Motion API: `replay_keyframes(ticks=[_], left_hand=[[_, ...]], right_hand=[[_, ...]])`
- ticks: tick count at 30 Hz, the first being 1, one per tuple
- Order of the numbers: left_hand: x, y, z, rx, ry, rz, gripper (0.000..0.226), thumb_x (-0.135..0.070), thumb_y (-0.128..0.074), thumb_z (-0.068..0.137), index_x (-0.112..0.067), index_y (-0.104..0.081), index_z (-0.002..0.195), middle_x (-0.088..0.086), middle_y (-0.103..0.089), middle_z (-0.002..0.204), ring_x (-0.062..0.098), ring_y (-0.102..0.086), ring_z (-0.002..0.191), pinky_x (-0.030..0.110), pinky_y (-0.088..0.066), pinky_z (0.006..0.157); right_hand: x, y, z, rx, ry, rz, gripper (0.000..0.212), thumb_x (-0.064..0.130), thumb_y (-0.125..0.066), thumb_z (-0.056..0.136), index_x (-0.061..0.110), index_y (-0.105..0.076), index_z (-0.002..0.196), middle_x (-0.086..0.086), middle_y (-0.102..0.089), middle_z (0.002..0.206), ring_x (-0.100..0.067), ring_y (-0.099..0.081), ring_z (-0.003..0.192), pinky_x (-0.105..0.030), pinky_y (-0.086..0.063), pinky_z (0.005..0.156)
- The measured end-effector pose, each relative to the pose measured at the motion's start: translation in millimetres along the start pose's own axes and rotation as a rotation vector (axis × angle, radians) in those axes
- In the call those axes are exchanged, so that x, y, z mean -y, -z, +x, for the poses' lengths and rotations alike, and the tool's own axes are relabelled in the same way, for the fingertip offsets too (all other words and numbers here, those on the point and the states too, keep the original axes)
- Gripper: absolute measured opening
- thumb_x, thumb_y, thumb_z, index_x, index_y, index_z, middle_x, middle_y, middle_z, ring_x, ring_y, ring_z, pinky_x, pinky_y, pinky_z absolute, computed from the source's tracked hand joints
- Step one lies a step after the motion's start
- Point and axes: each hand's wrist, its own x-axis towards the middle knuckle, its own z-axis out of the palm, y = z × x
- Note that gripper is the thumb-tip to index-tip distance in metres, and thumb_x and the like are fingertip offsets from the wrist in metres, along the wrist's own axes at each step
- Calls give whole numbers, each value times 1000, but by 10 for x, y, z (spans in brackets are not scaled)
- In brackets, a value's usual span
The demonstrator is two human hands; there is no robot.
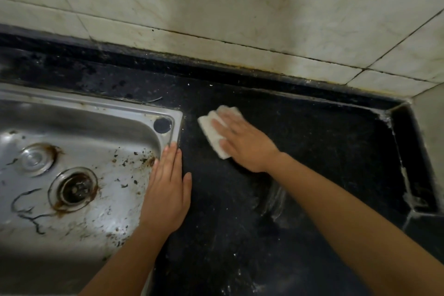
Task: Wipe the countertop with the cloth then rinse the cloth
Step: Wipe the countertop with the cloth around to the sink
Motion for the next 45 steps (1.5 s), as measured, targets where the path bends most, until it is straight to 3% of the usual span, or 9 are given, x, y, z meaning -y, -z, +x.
replay_keyframes(ticks=[4, 9, 12, 18, 27, 32, 38, 42, 45], left_hand=[[8, 3, -1, 5, -3, 13, 60, -37, -19, 97, -5, -21, 148, 6, -14, 157, 12, -3, 145, 37, -9, 118], [-7, 16, 9, 12, -2, 24, 62, -38, -18, 97, -3, -21, 148, 9, -16, 157, 14, -5, 145, 37, -9, 118], [-15, 31, 16, 16, -2, 38, 63, -39, -18, 96, -2, -22, 147, 10, -16, 157, 18, -9, 145, 38, -10, 117], [-50, 63, 6, 30, 10, 51, 61, -36, -23, 96, -2, -21, 147, 9, -15, 157, 18, -9, 145, 36, -7, 117], [-68, 73, 1, 31, 2, 64, 57, -31, -29, 100, 0, -21, 147, 12, -15, 157, 21, -10, 145, 36, -6, 118], [-83, 78, -1, 34, 4, 47, 57, -28, -33, 100, 1, -21, 147, 13, -14, 157, 23, -10, 145, 36, -6, 118], [-81, 65, -7, 31, 6, 61, 58, -30, -31, 100, 2, -20, 147, 13, -13, 157, 24, -9, 146, 36, -5, 118], [-61, 55, -4, 29, -10, 64, 58, -31, -30, 100, 2, -20, 147, 14, -13, 157, 24, -8, 146, 39, -8, 119], [-57, 56, 1, 38, -9, 68, 59, -32, -29, 100, 1, -19, 147, 13, -11, 158, 23, -7, 146, 39, -8, 119]], right_hand=[[-551, 128, -591, -124, -501, 79, 60, 46, -15, 101, 16, -10, 153, -8, 2, 161, -18, 7, 147, -23, 8, 115], [-534, -67, -831, -147, -1019, 84, 60, 35, -4, 99, 7, -10, 152, -20, 3, 159, -33, 8, 146, -44, 4, 119], [50, -329, -772, -148, -763, 72, 75, 38, 10, 87, 7, -12, 152, -21, 4, 159, -39, 8, 145, -48, 0, 118], [540, -188, -1013, -15, -51, 62, 53, 32, -23, 100, 10, -27, 149, -9, -19, 158, -22, -9, 147, -32, -1, 120], [-752, 103, -1539, -53, -1023, 44, 50, 20, -19, 103, 5, -15, 150, -18, -1, 159, -34, 5, 146, -43, -1, 119], [373, -383, -1573, -182, -649, 43, 59, 31, -9, 101, 1, -38, 142, -26, -30, 150, -42, -27, 140, -51, -24, 112], [819, -447, -1839, -32, -25, -18, 52, 34, -33, 101, 12, -31, 148, -8, -22, 157, -23, -14, 147, -36, -13, 120], [79, -311, -1874, -131, -386, -65, 59, 44, -20, 100, 10, -33, 147, -14, -27, 154, -32, -25, 143, -34, -10, 117], [-440, -109, -2080, -161, -894, 82, 55, 39, -24, 102, 16, -17, 152, -11, -7, 160, -27, -3, 148, -34, -1, 117]])
